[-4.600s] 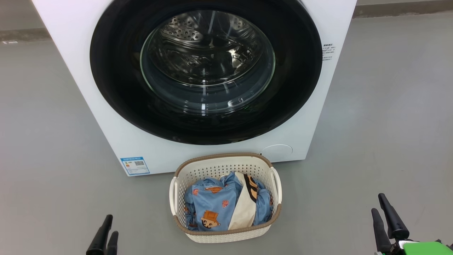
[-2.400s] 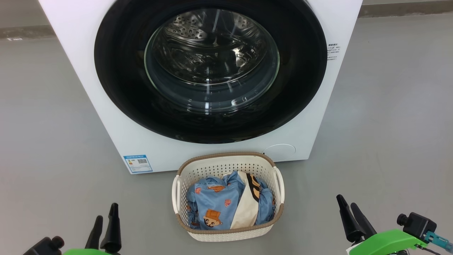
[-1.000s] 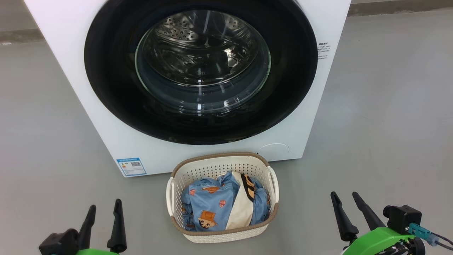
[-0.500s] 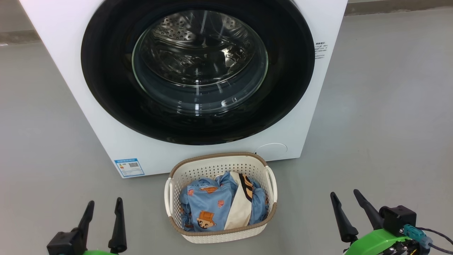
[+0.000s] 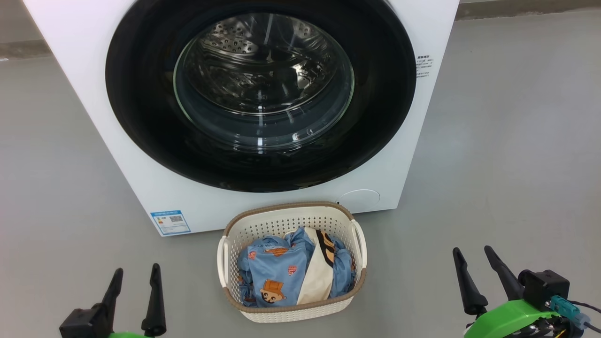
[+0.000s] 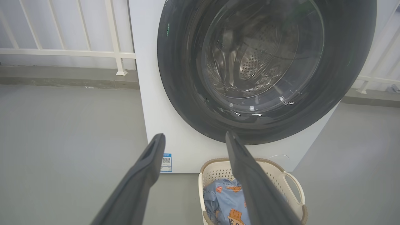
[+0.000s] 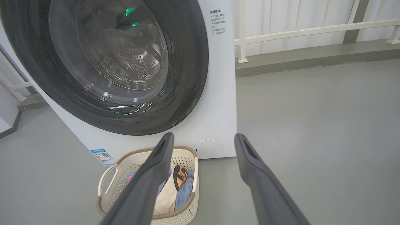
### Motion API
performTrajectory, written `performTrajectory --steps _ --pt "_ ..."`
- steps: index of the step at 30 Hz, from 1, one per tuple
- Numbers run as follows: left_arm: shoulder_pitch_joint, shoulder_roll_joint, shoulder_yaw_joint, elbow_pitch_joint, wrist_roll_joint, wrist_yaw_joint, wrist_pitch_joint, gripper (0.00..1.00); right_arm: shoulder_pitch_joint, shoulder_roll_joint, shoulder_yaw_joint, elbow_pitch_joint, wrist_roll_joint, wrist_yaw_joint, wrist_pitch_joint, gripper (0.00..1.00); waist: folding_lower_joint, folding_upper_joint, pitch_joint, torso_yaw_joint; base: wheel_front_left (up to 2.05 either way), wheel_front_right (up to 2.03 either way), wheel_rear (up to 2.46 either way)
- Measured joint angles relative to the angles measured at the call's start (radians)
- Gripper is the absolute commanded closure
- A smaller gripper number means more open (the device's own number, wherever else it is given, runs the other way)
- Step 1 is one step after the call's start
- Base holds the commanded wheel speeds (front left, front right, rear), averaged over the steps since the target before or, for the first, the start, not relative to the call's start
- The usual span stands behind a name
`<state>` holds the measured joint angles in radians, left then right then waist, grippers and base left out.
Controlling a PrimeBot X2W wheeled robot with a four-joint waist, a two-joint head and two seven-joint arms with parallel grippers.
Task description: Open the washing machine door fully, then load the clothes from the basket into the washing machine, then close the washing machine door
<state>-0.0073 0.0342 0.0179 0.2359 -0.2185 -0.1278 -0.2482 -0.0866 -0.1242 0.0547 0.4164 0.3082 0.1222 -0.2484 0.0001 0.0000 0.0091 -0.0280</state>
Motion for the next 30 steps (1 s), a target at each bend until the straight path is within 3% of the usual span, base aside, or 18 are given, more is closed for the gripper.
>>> performTrajectory --steps 30 --pt "-0.001 0.0 -0.005 0.015 0.015 0.0 0.0 0.0 0.018 0.002 0.012 -0.003 -0.007 0.0 0.0 0.0 0.0 0.0 0.005 0.005 0.06 0.06 -0.12"
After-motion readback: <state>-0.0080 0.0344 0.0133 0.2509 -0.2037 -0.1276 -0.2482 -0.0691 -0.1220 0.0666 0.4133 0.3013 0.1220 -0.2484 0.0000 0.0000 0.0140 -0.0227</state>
